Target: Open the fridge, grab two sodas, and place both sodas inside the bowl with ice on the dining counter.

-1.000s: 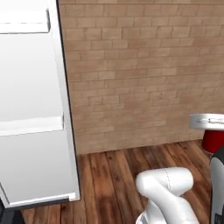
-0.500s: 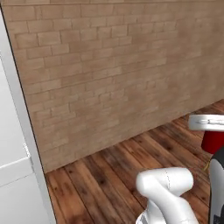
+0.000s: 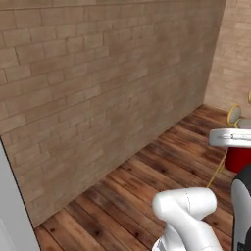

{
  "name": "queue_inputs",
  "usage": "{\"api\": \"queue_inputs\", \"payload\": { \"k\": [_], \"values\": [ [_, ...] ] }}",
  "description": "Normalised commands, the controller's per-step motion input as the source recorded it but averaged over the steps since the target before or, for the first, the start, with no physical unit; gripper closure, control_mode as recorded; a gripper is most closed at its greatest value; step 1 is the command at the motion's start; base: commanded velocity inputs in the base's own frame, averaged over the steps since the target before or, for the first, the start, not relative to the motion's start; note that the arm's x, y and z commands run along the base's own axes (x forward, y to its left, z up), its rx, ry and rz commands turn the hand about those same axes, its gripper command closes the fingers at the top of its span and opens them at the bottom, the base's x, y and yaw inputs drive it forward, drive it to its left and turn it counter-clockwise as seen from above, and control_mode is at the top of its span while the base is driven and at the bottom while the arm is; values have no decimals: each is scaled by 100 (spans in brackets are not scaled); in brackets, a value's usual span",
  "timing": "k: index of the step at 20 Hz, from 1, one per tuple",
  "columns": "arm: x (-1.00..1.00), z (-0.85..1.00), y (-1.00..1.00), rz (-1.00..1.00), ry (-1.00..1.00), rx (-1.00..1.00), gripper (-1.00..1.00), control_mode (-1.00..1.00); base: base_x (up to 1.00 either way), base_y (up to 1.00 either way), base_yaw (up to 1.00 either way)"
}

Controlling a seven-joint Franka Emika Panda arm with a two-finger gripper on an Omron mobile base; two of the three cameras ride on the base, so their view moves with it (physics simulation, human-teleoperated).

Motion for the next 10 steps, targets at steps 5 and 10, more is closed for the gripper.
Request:
{"api": "queue_inputs", "payload": {
  "k": [5, 10],
  "values": [
    [0, 0, 0, 0, 0, 0, 100, 100, 77, 0, -48],
    [0, 0, 0, 0, 0, 0, 100, 100, 74, -6, -49]
  ]
}}
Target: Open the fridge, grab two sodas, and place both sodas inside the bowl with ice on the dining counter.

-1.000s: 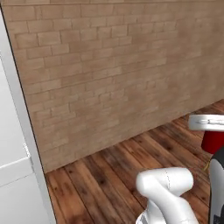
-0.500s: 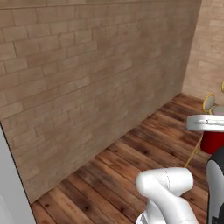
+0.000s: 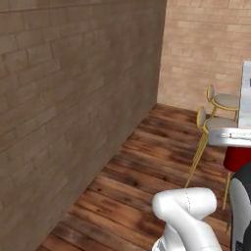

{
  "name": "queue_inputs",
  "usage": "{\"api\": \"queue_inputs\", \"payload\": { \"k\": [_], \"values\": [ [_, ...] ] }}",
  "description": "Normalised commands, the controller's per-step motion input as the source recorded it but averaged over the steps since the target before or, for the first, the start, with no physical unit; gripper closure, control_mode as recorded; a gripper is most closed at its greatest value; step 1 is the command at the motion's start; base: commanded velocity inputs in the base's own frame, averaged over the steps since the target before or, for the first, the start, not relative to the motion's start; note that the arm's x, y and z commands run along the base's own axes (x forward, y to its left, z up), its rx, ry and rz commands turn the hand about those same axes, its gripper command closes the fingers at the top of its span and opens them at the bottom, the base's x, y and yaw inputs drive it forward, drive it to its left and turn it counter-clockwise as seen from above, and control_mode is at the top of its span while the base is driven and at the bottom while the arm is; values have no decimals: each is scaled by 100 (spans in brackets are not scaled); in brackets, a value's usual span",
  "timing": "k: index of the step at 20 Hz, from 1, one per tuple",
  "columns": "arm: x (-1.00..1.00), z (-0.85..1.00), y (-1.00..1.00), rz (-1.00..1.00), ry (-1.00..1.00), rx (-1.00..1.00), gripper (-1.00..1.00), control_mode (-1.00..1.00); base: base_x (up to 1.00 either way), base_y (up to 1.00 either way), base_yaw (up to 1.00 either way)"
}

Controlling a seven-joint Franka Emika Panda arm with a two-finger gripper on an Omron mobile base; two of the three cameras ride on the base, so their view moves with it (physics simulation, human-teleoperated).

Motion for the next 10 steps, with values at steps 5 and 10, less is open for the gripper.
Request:
{"api": "queue_inputs", "payload": {
  "k": [5, 10],
  "values": [
    [0, 0, 0, 0, 0, 0, 100, 100, 69, -1, -50],
    [0, 0, 0, 0, 0, 0, 100, 100, 75, 18, -50]
  ]
}}
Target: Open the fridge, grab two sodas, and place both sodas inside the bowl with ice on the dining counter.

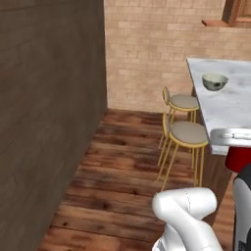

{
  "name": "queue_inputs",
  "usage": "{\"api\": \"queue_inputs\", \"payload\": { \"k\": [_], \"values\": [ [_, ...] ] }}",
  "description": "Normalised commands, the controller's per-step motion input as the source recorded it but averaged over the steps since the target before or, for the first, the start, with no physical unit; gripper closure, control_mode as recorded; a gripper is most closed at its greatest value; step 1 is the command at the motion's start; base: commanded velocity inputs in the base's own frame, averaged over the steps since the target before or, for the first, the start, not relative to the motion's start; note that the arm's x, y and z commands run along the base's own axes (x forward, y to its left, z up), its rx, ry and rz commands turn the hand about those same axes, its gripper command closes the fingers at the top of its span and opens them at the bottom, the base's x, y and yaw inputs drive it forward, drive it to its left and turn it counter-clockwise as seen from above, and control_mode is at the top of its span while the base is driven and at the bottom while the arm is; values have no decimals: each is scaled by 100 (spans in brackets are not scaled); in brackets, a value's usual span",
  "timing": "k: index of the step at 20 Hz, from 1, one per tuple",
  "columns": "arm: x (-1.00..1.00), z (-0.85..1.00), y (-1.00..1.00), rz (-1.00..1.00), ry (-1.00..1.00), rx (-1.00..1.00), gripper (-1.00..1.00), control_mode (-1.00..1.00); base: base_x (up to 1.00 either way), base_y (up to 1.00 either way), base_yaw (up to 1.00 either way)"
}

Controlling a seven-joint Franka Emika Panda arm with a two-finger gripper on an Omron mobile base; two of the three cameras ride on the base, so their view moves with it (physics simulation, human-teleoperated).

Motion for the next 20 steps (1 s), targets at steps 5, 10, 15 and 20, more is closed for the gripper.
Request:
{"api": "queue_inputs", "payload": {
  "k": [5, 10, 15, 20],
  "values": [
    [0, 0, 0, 0, 0, 0, 100, 100, 88, 57, -42],
    [0, 0, 0, 0, 0, 0, 100, 100, 75, 78, -38],
    [0, 0, 0, 0, 0, 0, 100, 100, 74, 73, -43],
    [0, 0, 0, 0, 0, 0, 100, 100, 82, 68, -45]
  ]
}}
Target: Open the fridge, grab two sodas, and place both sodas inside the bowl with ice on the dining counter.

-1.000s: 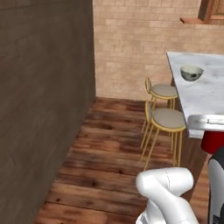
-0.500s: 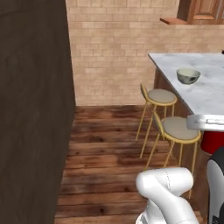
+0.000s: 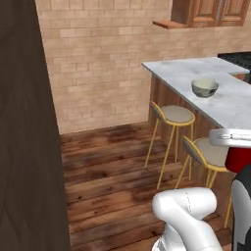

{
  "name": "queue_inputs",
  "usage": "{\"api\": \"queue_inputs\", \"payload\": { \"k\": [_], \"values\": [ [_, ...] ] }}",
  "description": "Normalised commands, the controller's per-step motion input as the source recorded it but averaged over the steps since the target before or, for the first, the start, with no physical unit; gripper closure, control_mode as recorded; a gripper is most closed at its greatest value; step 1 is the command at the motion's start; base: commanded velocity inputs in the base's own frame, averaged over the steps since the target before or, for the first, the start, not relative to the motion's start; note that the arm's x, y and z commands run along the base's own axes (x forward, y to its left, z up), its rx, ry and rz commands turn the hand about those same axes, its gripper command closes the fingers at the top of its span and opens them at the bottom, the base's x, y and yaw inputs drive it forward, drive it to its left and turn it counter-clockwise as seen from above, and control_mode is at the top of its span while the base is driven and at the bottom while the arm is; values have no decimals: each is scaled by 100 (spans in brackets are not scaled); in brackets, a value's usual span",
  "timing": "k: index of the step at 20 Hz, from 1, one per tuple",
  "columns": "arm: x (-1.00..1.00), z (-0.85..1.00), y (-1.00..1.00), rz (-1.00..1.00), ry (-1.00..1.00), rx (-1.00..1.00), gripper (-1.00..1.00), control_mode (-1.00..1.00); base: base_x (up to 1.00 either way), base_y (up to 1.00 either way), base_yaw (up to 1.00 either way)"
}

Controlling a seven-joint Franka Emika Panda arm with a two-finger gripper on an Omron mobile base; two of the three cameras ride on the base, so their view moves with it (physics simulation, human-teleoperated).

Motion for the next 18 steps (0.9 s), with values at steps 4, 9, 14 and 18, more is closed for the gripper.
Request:
{"api": "queue_inputs", "payload": {
  "k": [4, 9, 14, 18],
  "values": [
    [0, 0, 0, 0, 0, 0, 100, 100, 84, 66, -46],
    [0, 0, 0, 0, 0, 0, 100, 100, 77, 60, -50],
    [0, 0, 0, 0, 0, 0, 100, 100, 69, 56, -52],
    [0, 0, 0, 0, 0, 0, 100, 100, 64, 56, -52]
  ]
}}
